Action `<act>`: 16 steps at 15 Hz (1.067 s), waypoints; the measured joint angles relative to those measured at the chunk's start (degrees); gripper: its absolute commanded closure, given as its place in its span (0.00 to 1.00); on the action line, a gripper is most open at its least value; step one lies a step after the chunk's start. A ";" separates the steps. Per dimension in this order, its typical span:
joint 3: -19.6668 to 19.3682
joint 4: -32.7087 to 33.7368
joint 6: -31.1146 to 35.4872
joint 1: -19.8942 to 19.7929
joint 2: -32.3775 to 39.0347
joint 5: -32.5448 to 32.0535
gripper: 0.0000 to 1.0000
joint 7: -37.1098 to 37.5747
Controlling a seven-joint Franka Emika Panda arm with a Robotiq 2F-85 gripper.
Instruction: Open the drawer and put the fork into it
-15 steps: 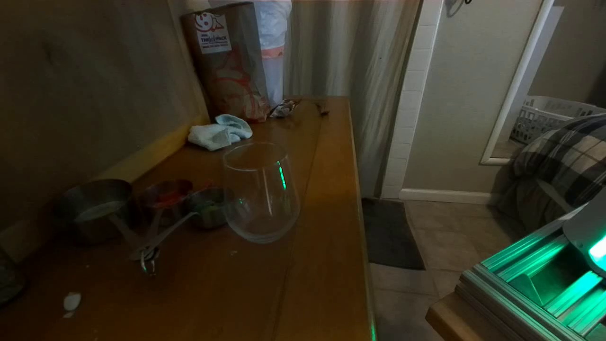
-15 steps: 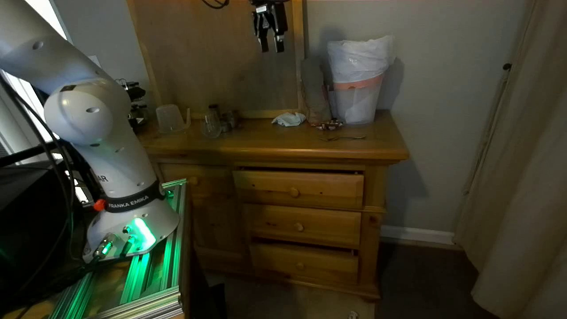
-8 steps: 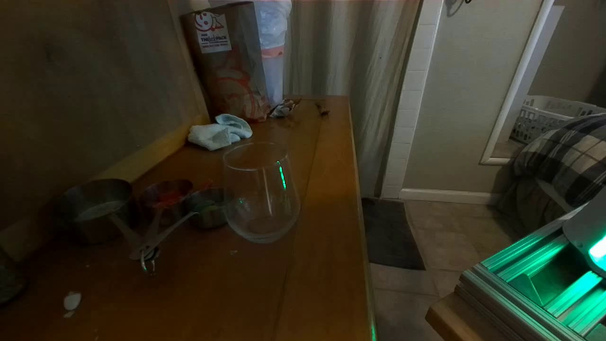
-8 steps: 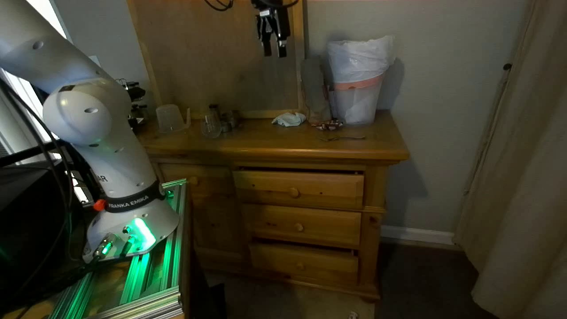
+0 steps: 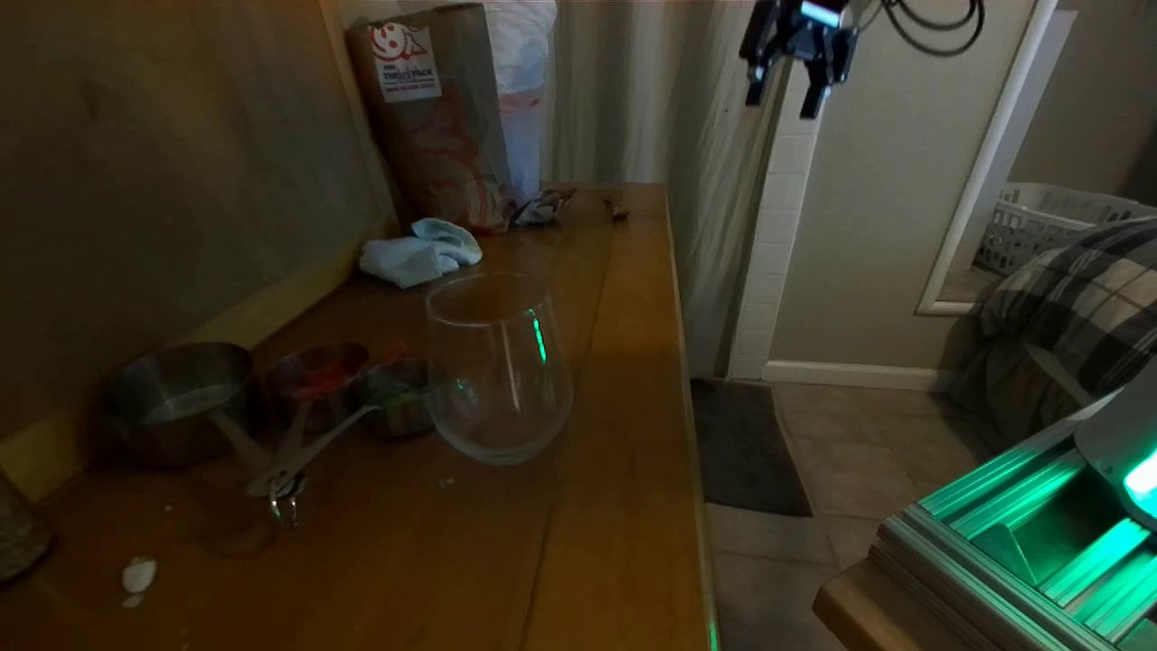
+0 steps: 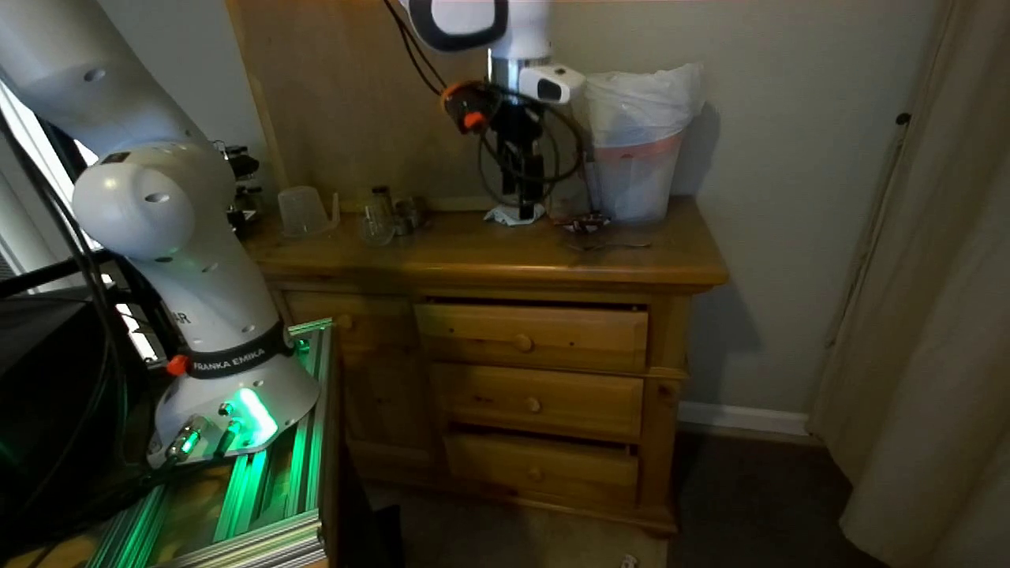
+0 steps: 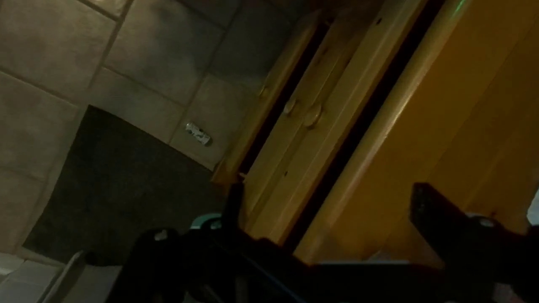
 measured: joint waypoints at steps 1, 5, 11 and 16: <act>-0.92 -1.84 3.49 -0.01 2.21 3.00 0.00 -2.53; -5.20 -6.20 10.34 -1.51 11.01 16.17 0.00 -16.81; -6.35 -5.84 9.02 -6.50 22.27 31.30 0.00 -32.24; -5.88 -4.89 8.87 -6.84 22.95 31.58 0.00 -32.29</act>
